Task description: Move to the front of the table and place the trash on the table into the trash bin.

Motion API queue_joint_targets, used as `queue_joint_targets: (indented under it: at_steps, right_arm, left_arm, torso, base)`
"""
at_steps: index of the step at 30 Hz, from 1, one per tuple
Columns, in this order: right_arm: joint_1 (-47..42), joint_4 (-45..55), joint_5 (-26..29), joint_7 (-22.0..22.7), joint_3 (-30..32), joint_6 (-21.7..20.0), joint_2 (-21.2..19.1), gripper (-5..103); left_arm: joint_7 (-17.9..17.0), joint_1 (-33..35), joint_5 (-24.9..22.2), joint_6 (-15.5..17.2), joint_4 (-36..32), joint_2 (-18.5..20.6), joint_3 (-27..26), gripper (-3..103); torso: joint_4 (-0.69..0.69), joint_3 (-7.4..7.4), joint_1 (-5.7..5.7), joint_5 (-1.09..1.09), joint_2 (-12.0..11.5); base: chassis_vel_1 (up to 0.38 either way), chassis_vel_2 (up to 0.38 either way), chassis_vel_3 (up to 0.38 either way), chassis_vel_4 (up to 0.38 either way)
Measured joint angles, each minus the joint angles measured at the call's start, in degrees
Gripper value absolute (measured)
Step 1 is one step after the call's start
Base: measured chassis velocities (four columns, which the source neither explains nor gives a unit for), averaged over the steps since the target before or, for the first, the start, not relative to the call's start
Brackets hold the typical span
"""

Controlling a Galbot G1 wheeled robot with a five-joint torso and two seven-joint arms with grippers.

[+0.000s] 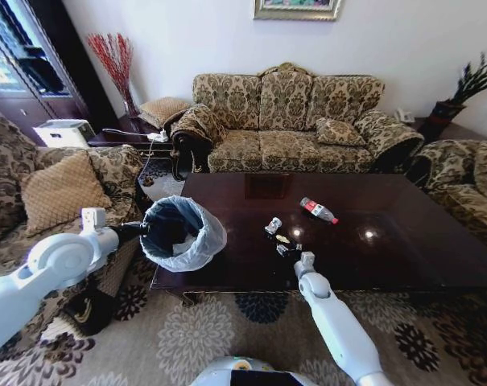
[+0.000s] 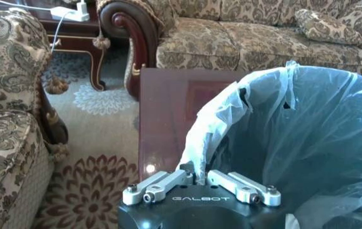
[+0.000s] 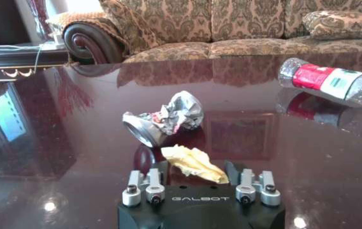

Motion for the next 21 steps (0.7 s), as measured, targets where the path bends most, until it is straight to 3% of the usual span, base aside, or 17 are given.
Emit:
queue_joint_targets:
  at_steps: [2, 5, 7, 9, 10, 13, 17, 21]
  right_arm:
    - [-0.12, 0.07, 0.03, -0.12, -0.07, 0.2, 0.07, 52]
    - [-0.49, 0.49, 0.14, -0.3, -0.31, 0.45, 0.1, 35]
    - [-0.57, 0.59, 0.18, -0.3, -0.35, 0.45, 0.1, 35]
    - [-0.9, 1.2, 0.48, -0.31, -0.49, 0.36, 0.12, 25]
    - [-0.9, 1.2, 0.48, -0.31, -0.49, 0.36, 0.12, 25]
    - [-1.62, 2.77, 0.72, -0.31, -0.53, 0.6, 0.13, 9]
    - [-3.53, 8.78, 1.8, -0.27, -0.29, 0.12, -0.03, 1]
    - [-4.85, 15.94, 3.9, -0.31, -0.35, 0.73, -0.14, 0]
  left_arm:
    - [0.03, -0.02, 0.04, -0.03, 0.06, 0.02, 0.02, 0]
    - [0.19, -0.04, 0.13, -0.09, 0.14, 0.08, 0.05, 0]
    - [0.2, -0.04, 0.14, -0.1, 0.14, 0.09, 0.05, 0]
    - [0.23, -0.04, 0.17, -0.13, 0.15, 0.09, 0.05, 0]
    - [0.23, -0.04, 0.17, -0.13, 0.15, 0.09, 0.05, 0]
    - [0.24, -0.04, 0.2, -0.24, 0.12, 0.09, 0.04, 0]
    - [0.21, -0.01, 0.24, -0.3, 0.1, 0.11, 0.01, 0]
    - [0.12, 0.0, 0.24, -0.3, 0.28, 0.36, 0.01, 0]
  torso:
    - [0.0, 0.0, 0.0, 0.0, 0.0]
    - [-0.01, 0.0, 0.01, 0.02, 0.0]
    - [-0.01, 0.0, 0.01, 0.03, 0.0]
    - [-0.01, 0.01, 0.01, 0.03, 0.0]
    - [-0.01, 0.01, 0.01, 0.03, 0.0]
    - [0.0, 0.01, 0.01, 0.03, -0.02]
    - [-0.01, 0.01, 0.01, 0.02, -0.02]
    - [-0.02, 0.01, 0.01, 0.0, -0.02]
  base:
    - [0.0, 0.0, 0.0, 0.0]
    - [0.0, 0.0, 0.0, 0.0]
    - [0.0, 0.0, 0.0, 0.0]
    - [0.0, 0.0, 0.0, 0.0]
    - [0.0, 0.0, 0.0, 0.0]
    - [0.0, 0.0, 0.0, 0.0]
    - [0.0, 0.0, 0.0, 0.0]
    - [0.0, 0.0, 0.0, 0.0]
